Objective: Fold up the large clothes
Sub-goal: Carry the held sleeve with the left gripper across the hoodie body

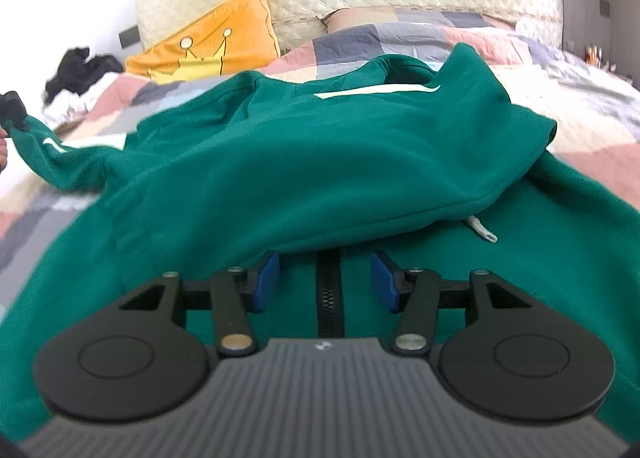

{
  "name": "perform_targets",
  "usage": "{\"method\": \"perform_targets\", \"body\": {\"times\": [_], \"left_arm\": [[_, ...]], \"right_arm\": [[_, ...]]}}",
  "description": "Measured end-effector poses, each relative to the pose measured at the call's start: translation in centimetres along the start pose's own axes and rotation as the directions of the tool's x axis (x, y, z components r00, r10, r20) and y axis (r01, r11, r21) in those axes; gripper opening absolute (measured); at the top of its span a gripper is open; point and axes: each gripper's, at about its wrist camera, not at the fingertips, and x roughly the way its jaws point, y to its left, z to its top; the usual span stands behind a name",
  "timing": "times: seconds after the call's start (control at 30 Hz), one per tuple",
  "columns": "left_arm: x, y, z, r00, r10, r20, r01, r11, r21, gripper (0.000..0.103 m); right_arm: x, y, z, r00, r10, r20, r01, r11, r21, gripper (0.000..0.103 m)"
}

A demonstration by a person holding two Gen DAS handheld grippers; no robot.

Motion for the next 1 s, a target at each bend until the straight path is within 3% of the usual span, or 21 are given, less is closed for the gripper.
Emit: {"method": "perform_targets", "body": {"times": [0.2, 0.47, 0.73, 1.0], "left_arm": [[-7.6, -4.8, 5.1, 0.993, -0.082, 0.084, 0.073, 0.992, 0.102, 0.011], [-19.5, -13.5, 8.0, 0.961, -0.208, 0.18, 0.156, 0.952, 0.263, 0.011], [-29.9, -22.5, 3.8, 0.919, -0.345, 0.19, 0.237, 0.869, 0.435, 0.011], [-36.4, -30.1, -3.2, 0.875, -0.467, 0.131, 0.346, 0.79, 0.505, 0.011]], "right_arm": [[-1.2, -0.9, 0.5, 1.0, 0.003, 0.011, -0.003, 0.999, 0.045, 0.053], [-4.6, -2.7, 2.7, 0.997, 0.049, 0.063, -0.056, 0.991, 0.124, 0.053], [-7.7, -4.8, 4.4, 0.993, 0.061, 0.101, -0.07, 0.994, 0.087, 0.055], [-10.1, -8.2, 6.6, 0.993, 0.052, 0.103, -0.061, 0.995, 0.08, 0.055]]}}
